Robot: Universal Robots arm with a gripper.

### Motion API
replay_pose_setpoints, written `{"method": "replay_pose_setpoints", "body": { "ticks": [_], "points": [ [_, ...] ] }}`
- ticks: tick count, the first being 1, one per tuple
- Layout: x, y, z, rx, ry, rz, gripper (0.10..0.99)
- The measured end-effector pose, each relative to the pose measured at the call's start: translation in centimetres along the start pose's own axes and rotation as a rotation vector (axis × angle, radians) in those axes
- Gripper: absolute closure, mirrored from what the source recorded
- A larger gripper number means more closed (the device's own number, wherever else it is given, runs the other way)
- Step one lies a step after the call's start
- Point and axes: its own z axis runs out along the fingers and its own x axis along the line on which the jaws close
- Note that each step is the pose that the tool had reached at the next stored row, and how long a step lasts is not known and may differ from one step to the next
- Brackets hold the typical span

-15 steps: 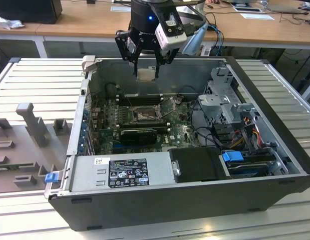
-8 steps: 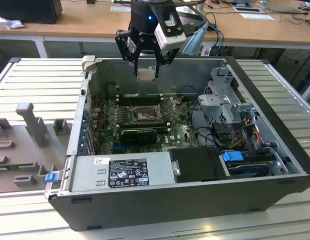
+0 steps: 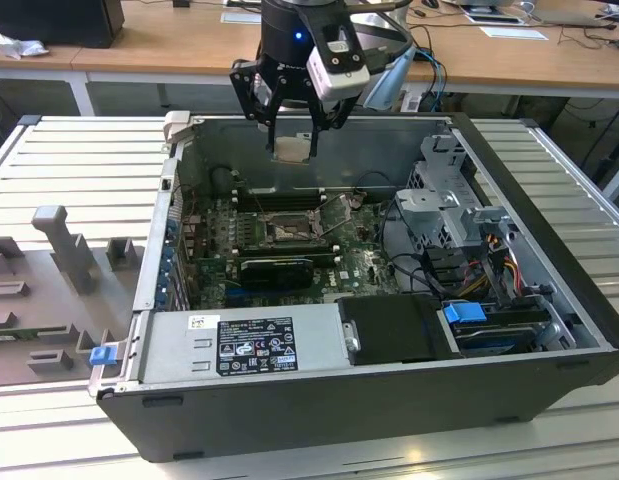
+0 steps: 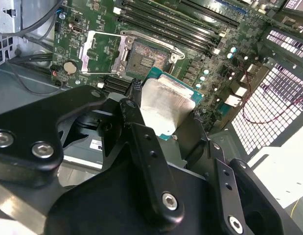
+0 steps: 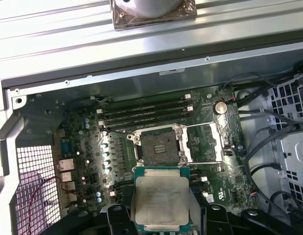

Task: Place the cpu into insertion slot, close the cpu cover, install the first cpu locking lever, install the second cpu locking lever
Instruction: 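Place the cpu into insertion slot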

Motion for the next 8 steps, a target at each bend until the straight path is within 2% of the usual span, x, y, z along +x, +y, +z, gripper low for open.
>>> {"method": "replay_pose_setpoints", "body": {
  "ticks": [8],
  "points": [
    [0.0,0.0,0.0,-0.001,-0.0024,0.027,0.557]
  ]
}}
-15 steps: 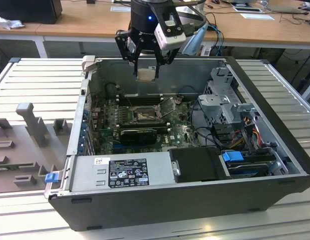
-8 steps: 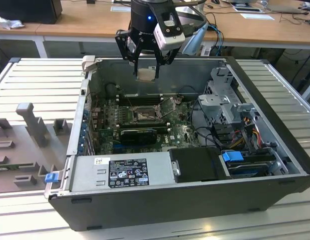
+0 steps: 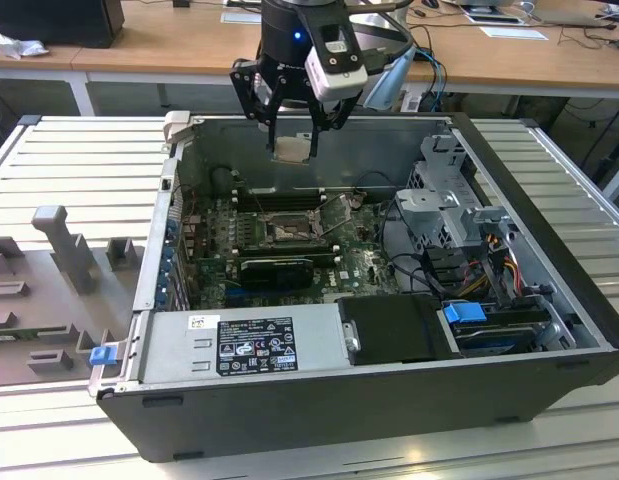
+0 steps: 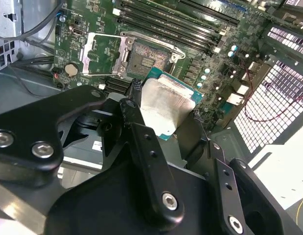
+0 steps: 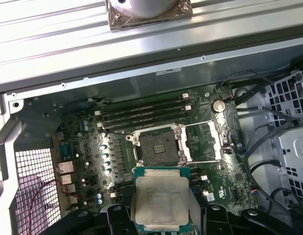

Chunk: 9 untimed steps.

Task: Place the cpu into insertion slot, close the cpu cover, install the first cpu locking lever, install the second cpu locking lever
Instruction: 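Place the cpu into insertion slot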

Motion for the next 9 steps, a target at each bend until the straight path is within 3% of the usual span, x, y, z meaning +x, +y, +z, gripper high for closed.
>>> {"method": "replay_pose_setpoints", "body": {
  "ticks": [9],
  "points": [
    [0.0,0.0,0.0,-0.001,-0.0029,0.033,0.557]
  ]
}}
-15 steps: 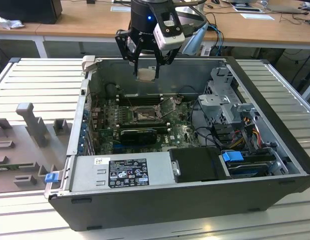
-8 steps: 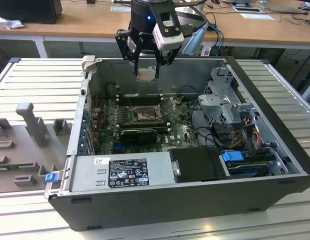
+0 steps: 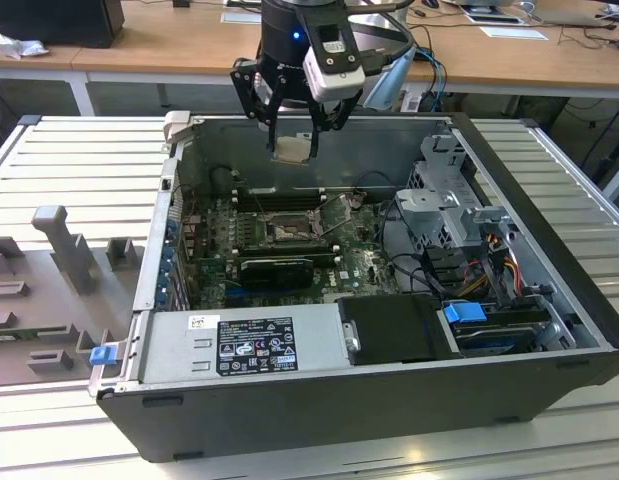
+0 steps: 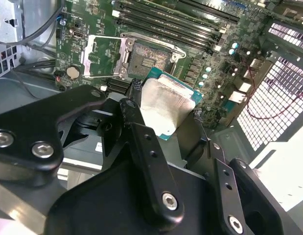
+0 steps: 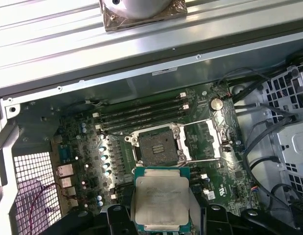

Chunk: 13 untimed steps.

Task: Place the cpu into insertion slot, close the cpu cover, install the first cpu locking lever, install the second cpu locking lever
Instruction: 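Place the cpu into insertion slot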

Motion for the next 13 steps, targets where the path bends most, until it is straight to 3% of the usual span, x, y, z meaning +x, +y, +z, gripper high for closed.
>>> {"method": "replay_pose_setpoints", "body": {
  "ticks": [13],
  "points": [
    [0.0,0.0,0.0,-0.001,-0.0043,0.048,0.557]
  ]
}}
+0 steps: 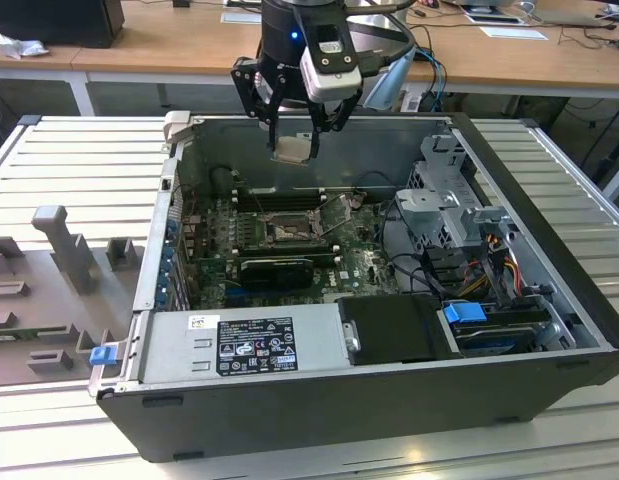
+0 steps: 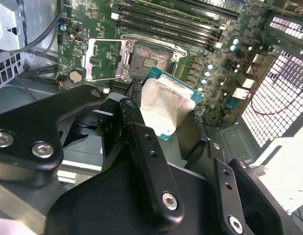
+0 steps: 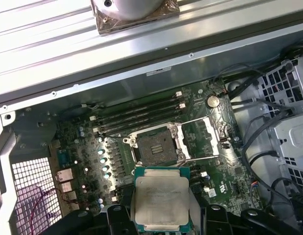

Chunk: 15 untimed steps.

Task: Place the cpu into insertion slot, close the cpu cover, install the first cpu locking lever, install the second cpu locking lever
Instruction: 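Place the cpu into insertion slot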

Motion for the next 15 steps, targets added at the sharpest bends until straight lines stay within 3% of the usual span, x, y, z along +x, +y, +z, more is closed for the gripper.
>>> {"method": "replay_pose_setpoints", "body": {
  "ticks": [15],
  "points": [
    [0.0,0.0,0.01,-0.001,-0.0047,0.052,0.557]
  ]
}}
